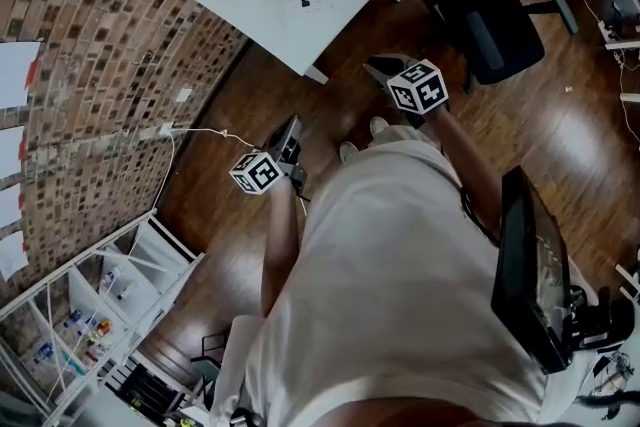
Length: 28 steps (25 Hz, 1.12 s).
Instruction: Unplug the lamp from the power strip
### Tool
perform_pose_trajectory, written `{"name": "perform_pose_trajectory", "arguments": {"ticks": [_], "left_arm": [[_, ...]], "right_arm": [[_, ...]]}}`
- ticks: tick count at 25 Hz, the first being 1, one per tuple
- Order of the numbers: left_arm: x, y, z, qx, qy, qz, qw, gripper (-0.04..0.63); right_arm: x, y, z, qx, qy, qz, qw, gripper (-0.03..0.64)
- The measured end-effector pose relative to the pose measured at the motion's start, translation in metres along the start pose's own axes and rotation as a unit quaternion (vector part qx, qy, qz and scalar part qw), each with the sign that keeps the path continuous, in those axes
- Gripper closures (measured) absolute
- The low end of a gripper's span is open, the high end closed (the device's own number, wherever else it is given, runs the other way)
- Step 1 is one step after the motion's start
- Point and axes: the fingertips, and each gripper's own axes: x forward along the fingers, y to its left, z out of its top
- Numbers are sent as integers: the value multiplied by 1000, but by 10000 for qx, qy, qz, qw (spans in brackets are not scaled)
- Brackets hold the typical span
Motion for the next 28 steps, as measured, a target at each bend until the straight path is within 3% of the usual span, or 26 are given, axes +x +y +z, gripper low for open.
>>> {"name": "perform_pose_trajectory", "arguments": {"ticks": [14,18,22,28], "left_arm": [[41,-15,5,-584,-460,363,9966,591],[33,-33,34,-388,-674,426,9961,592],[53,-55,76,-124,-922,-34,9957,592],[59,-54,55,-140,-619,222,9977,591]], "right_arm": [[1,-62,7,-251,210,206,9993,568],[-14,-64,20,-196,4,240,9995,568],[-21,-81,42,-191,-265,138,9994,575],[-34,-82,30,-32,-314,122,9994,575]]}}
